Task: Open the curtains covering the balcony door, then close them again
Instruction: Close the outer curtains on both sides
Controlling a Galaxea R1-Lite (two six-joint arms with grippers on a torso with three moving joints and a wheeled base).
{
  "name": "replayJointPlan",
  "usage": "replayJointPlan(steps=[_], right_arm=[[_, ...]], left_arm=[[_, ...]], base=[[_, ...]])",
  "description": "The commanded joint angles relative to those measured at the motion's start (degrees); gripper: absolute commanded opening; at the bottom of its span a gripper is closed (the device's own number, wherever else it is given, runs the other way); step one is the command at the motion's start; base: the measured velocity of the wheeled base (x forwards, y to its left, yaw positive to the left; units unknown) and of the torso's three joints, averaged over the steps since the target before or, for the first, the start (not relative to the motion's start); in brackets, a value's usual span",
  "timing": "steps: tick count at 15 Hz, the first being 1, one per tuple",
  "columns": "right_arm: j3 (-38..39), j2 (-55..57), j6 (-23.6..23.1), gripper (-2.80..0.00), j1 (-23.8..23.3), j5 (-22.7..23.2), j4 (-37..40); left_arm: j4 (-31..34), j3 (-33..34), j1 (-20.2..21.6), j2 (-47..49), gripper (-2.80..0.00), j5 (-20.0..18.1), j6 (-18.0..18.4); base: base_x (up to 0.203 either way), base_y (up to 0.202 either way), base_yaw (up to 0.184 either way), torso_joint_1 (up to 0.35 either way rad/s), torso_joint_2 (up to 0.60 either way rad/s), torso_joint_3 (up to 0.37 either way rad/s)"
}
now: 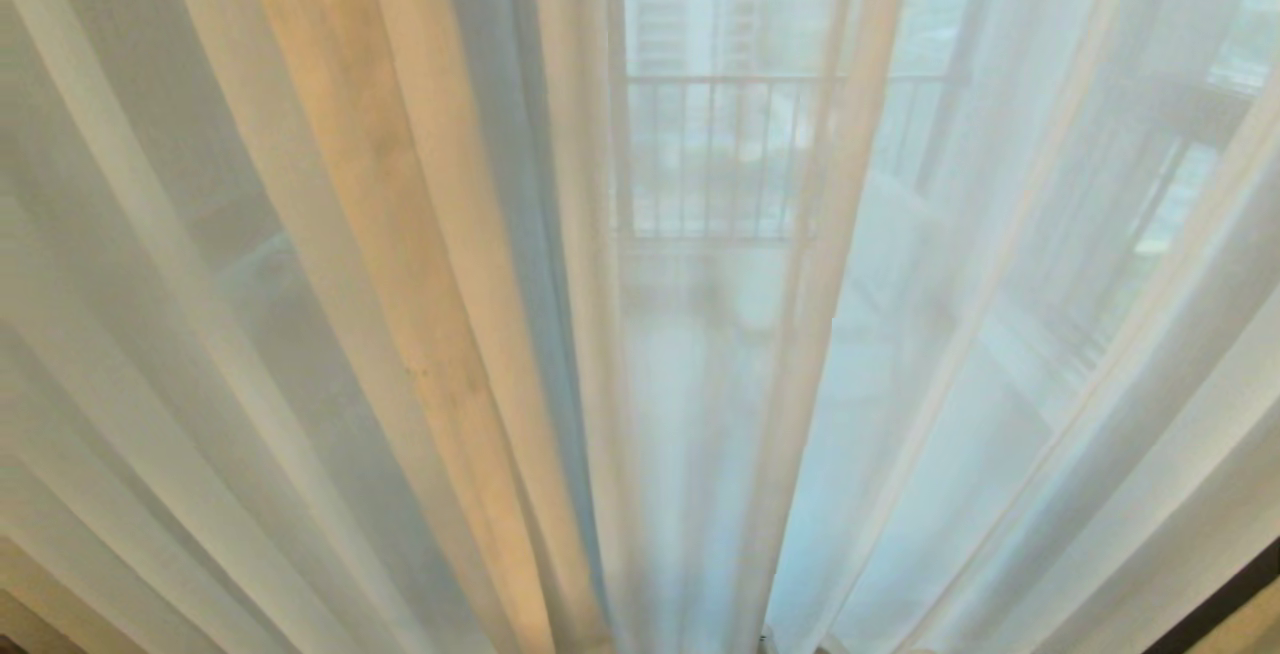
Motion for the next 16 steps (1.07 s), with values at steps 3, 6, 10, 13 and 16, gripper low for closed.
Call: replayJointPlan(steps=[3,6,10,13,16], right_arm=[[0.0,0.1,-0.1,-2.8,0.0,0.0,0.0],[0.0,0.1,-0.1,-2.8,0.0,0.1,0.0],[0.0,0.1,-0.1,-2.8,0.0,0.0,0.0],[0.0,0.1,-0.1,-2.8,0.0,0.0,0.0],[0.0,0.1,-0.1,-2.8,0.0,0.0,0.0]], left_arm=[[0.0,0.0,0.0,-0.1,-2.8,0.0,0.0],[0.0,0.0,0.0,-0.1,-2.8,0.0,0.0],[0.0,0.0,0.0,-0.1,-2.8,0.0,0.0],[0.0,0.0,0.0,-0.1,-2.8,0.0,0.0],[0.0,0.0,0.0,-0.1,-2.8,0.0,0.0]], base=[[0.0,0.19,0.002,0.003,0.0,0.005],[0.0,0.194,0.004,0.005,0.0,0.0],[0.0,0.192,0.0,0.003,0.0,0.001],[0.0,0.192,0.001,0.002,0.0,0.001],[0.0,0.192,0.001,0.003,0.0,0.001]])
